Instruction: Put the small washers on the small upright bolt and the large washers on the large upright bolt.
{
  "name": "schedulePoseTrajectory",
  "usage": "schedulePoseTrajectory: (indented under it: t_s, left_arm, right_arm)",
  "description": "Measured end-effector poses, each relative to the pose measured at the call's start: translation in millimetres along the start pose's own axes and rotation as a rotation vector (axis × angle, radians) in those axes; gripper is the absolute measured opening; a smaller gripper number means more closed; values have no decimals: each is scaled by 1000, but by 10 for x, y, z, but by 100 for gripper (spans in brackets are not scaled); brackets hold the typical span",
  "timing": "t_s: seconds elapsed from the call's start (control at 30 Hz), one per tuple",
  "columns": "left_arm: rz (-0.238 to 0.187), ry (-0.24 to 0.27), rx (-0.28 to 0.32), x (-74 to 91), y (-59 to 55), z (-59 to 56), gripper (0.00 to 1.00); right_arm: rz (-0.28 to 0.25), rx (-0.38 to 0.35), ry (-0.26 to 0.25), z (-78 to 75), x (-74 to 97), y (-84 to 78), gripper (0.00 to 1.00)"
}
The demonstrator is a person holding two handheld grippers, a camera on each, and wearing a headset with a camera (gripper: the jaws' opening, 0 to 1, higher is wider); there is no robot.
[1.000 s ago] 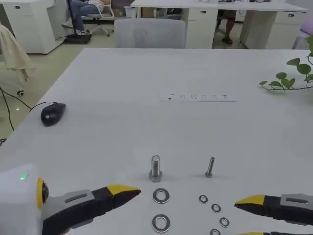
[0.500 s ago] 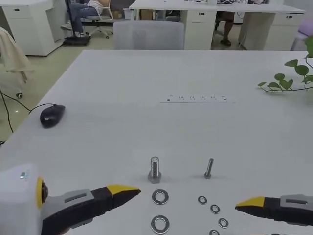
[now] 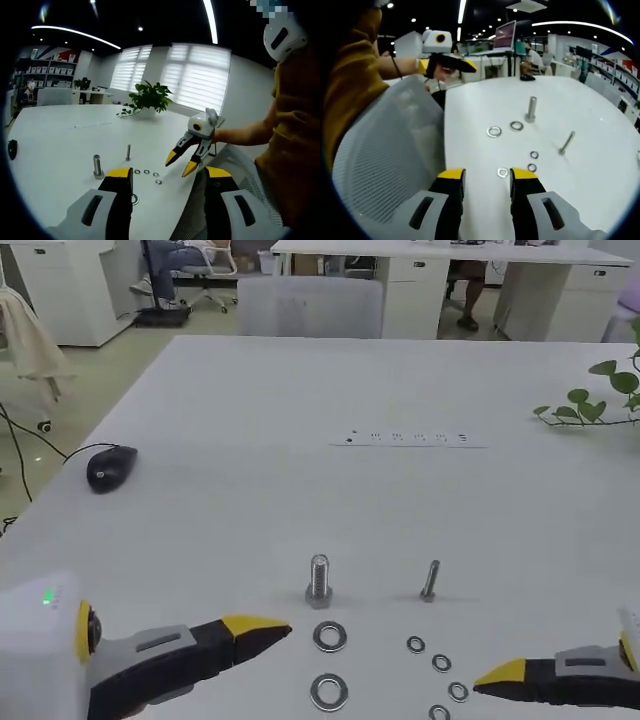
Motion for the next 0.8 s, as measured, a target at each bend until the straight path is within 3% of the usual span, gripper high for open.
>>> schedulePoseTrajectory:
  t_s: [0.1,0.8]
  left_arm:
    - [-2,1,-2,11,1,-4,56]
    - [-6,2,-2,-8,9,51,56]
  right_arm:
    - [19,31,18,-12,-31,-1,37]
    - [278,292,173,-232,-416,40,37]
Point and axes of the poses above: the centre of the closed fingertips' face, and the gripper's own axes: x roughly backward along the fingers, z roughly to its left, y roughly out of its top, the point moved 7 cm from there along x, roughly backward along the fingers, and after that the axes turned 7 degrees about x, right-handed, at the moved point
